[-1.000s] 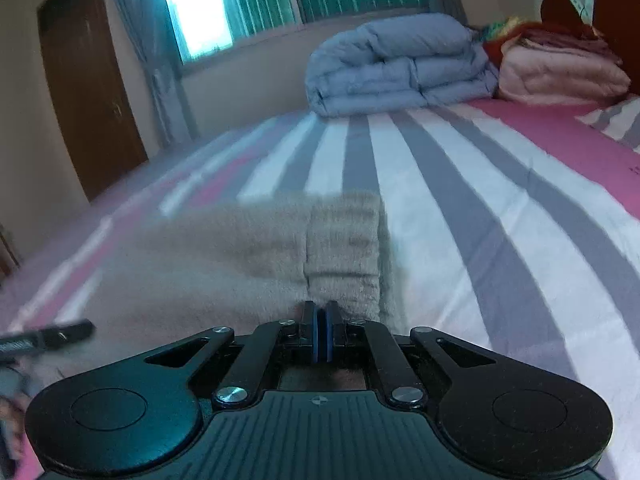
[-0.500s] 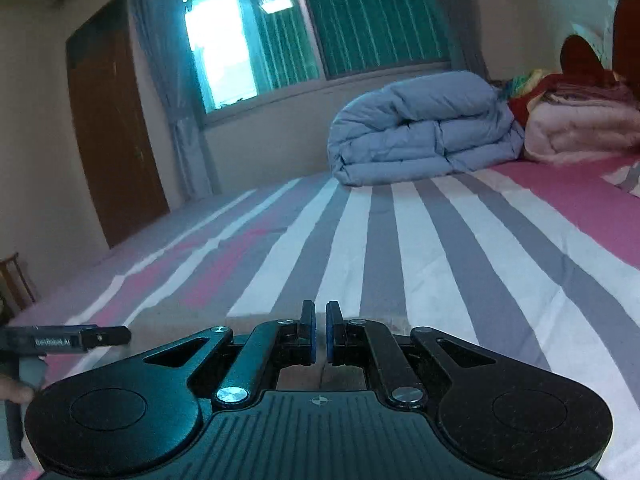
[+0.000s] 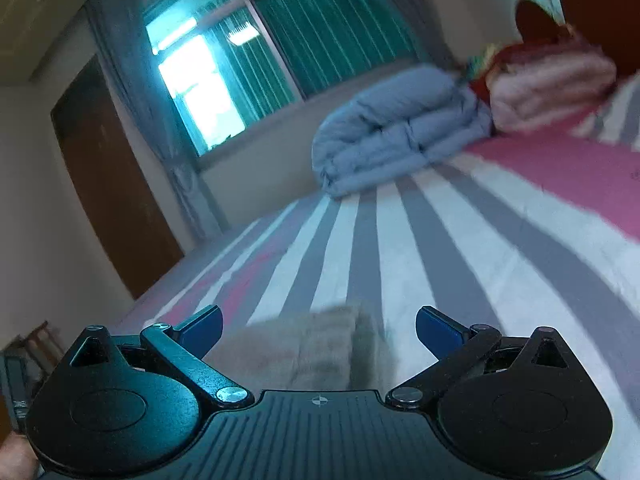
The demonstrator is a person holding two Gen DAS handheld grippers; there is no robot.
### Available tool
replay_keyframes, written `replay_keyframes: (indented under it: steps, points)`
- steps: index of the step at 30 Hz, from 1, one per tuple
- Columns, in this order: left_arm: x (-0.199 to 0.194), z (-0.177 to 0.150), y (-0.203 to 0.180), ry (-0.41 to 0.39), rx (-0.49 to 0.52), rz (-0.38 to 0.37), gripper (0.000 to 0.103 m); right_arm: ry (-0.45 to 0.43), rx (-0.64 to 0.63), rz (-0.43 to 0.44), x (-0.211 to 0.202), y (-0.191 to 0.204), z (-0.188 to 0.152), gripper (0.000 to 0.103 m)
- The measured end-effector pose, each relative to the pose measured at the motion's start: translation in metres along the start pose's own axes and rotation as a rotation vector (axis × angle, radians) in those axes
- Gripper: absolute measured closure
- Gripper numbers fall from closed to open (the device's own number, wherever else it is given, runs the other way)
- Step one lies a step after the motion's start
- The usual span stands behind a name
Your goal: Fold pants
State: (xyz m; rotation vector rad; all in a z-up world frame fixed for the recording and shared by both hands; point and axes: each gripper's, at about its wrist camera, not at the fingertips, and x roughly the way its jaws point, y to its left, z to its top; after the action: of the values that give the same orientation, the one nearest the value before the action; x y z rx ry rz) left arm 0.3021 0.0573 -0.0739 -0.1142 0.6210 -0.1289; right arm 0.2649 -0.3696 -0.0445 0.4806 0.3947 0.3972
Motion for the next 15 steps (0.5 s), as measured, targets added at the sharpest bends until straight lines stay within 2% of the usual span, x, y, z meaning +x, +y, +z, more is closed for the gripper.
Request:
replay_keyframes:
  steps: [6, 11, 15]
  points:
    - [-0.009, -0.012, 0.003, 0.035, -0.047, -0.050, 0.008, 0.130, 0.162, 0.026, -0.013, -0.018, -0.013, 0.000]
    - [0.000, -0.011, 0.024, 0.090, -0.132, -0.172, 0.009, 0.221, 0.350, 0.022, 0.002, -0.053, -0.014, 0.000]
    - [0.010, -0.010, 0.038, 0.116, -0.179, -0.257, 0.011, 0.249, 0.388, 0.030, 0.009, -0.066, -0.010, 0.000]
